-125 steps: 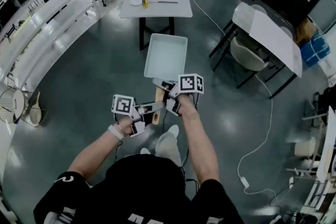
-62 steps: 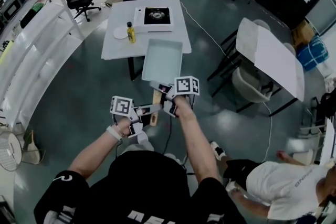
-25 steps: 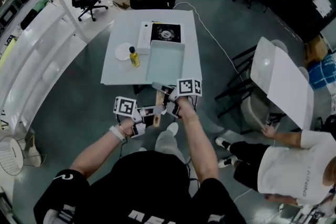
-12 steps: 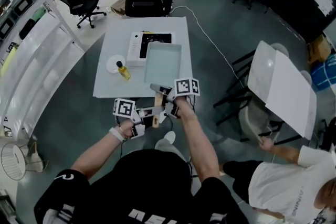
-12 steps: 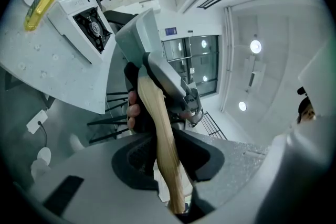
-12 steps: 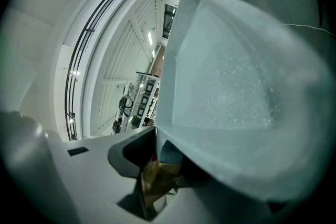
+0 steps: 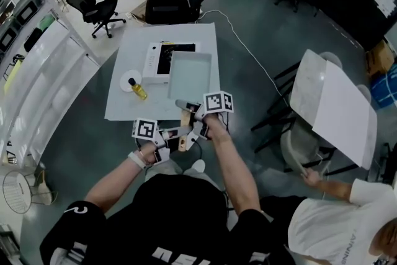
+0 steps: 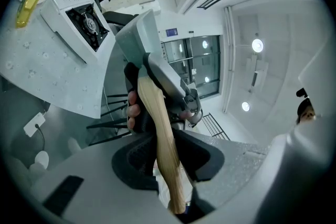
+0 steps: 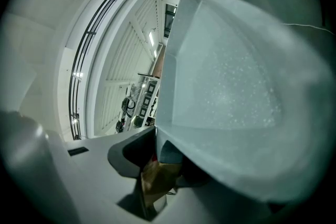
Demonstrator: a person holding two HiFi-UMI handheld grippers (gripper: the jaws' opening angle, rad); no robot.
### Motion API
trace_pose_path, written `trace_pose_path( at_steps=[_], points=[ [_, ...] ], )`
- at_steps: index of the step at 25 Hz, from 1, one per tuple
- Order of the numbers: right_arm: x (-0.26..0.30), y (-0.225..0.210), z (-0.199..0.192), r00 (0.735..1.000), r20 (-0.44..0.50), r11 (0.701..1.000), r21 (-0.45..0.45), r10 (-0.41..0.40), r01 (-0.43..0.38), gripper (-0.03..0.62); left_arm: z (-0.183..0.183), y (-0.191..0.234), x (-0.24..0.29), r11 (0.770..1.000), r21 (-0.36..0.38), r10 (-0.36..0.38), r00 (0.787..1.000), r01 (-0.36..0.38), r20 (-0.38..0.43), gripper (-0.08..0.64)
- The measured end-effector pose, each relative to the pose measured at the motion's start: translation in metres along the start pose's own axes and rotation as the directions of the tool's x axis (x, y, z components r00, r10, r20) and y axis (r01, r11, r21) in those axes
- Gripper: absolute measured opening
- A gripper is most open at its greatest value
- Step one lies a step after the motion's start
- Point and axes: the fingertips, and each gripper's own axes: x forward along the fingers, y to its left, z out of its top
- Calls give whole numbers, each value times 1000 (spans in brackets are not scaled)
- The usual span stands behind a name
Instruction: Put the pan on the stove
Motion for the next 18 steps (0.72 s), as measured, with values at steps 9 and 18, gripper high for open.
trace_pose_path(
  at_steps=[9,18],
  points=[
    [-10,-11,7,1000,-4,1000,7,11,-11,114,3,9,14,999,18,27,1000,-27,7,98],
    [-5,-12,22,1000,-10,1000,-2,17,-17,114,18,13,17,999,13,37,999,-37,16,98]
  ],
)
